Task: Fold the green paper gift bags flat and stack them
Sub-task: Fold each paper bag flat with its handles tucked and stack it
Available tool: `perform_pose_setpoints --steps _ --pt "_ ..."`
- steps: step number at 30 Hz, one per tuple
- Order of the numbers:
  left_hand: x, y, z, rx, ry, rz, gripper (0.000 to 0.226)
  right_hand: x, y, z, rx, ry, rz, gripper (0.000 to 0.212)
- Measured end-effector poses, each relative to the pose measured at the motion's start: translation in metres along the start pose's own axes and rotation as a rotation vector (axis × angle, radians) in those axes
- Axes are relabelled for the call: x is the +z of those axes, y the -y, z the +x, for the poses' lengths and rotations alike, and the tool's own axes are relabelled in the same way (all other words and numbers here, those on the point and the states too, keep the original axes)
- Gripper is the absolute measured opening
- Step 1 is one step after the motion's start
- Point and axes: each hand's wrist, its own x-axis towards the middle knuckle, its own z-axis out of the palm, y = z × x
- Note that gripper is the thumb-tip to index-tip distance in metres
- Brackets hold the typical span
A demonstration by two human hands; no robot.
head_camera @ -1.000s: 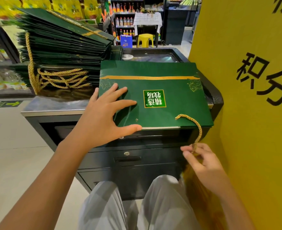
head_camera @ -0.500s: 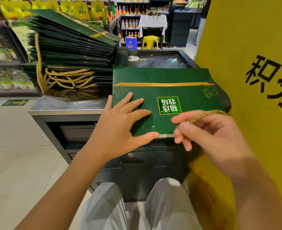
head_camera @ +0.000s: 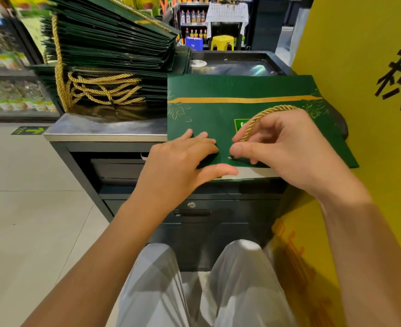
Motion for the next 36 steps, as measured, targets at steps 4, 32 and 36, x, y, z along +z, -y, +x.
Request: perform_pose_setpoints --steps 4,32,36 --pt "0.001 0.001 0.002 0.059 -0.07 0.012 0.058 0.002 0.003 0.003 -0.048 -0.005 -0.094 0.009" --pt "-0.023 -0.003 0.013 0.017 0.105 -0.122 0.068 -0.013 0.023 0.001 -0.082 0.274 -0.31 0.012" --pt "-0.028 -0.009 0.016 0.001 0.093 -0.124 0.072 -0.016 0.028 0.001 -0.126 0.289 -0.452 0.022"
